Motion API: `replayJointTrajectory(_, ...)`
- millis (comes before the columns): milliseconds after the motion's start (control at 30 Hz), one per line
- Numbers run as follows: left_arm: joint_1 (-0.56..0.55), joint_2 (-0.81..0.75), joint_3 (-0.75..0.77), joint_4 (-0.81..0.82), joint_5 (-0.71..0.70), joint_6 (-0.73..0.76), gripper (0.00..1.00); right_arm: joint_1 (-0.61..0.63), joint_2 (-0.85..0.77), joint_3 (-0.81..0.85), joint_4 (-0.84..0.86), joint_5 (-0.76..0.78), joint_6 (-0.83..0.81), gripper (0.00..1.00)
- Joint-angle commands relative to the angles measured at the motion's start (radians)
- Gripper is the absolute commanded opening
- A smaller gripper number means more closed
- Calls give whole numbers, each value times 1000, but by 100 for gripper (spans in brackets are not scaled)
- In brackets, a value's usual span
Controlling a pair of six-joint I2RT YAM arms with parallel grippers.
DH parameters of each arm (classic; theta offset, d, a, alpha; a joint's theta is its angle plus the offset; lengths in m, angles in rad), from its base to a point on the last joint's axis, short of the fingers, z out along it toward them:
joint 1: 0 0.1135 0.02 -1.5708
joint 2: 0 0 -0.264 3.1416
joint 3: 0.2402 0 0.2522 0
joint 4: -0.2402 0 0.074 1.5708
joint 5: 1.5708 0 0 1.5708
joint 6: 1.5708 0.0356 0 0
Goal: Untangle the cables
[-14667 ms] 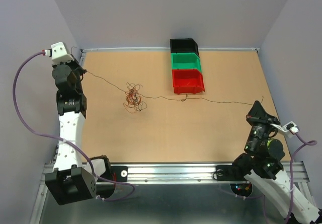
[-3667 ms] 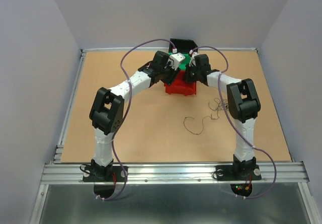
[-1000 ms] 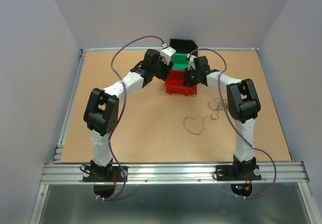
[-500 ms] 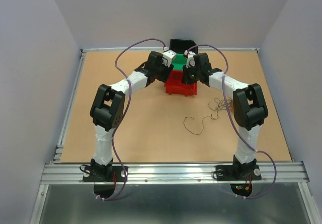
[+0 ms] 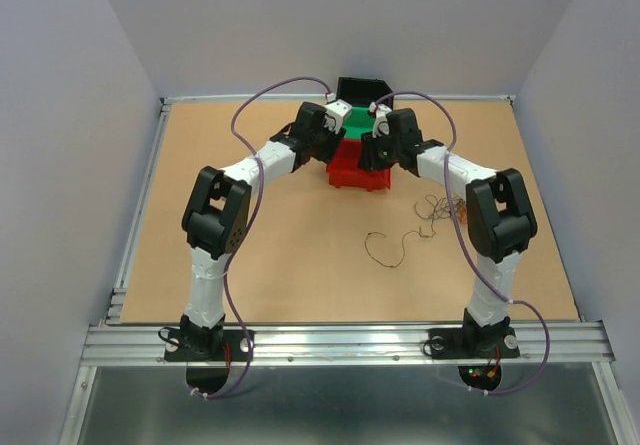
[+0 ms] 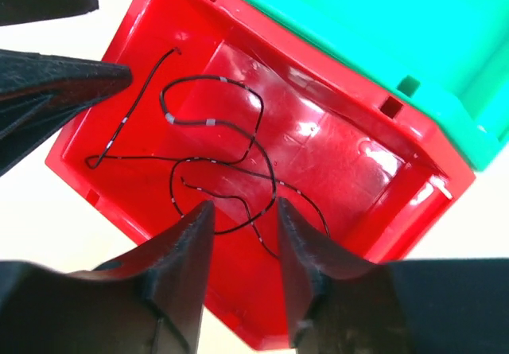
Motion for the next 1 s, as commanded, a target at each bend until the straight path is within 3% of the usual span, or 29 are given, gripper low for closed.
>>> replayJointTrajectory(0, 6, -4, 41, 1, -5, -6, 53, 5, -83, -37, 83, 41, 34, 46)
replayJointTrajectory(100, 6, 5, 59, -1, 2, -14, 49, 5, -120, -60, 115, 87, 54, 58)
replayJointTrajectory(200, 4, 23, 76, -18, 4, -18, 35, 5, -158, -93, 142, 144, 88, 66)
replayJointTrajectory(267, 4, 27, 79, -24, -4, -15, 19, 4, -180, -114, 149, 187, 97, 70)
replayJointTrajectory(333, 6, 19, 75, -30, -7, -14, 9, 2, -189, -130, 177, 225, 108, 70)
replayJointTrajectory(500, 10, -35, 20, -34, 11, -14, 0, -12, -209, -150, 200, 267, 131, 71)
replayJointTrajectory(867, 24, -185, -177, 7, -88, -37, 0, -32, -263, -202, 200, 325, 143, 80)
replayJointTrajectory(933, 36, -208, -183, 15, -73, -35, 13, -32, -252, -191, 200, 310, 132, 83)
replayJointTrajectory(967, 50, -214, -183, 18, -62, -38, 26, -32, -237, -185, 201, 290, 126, 83)
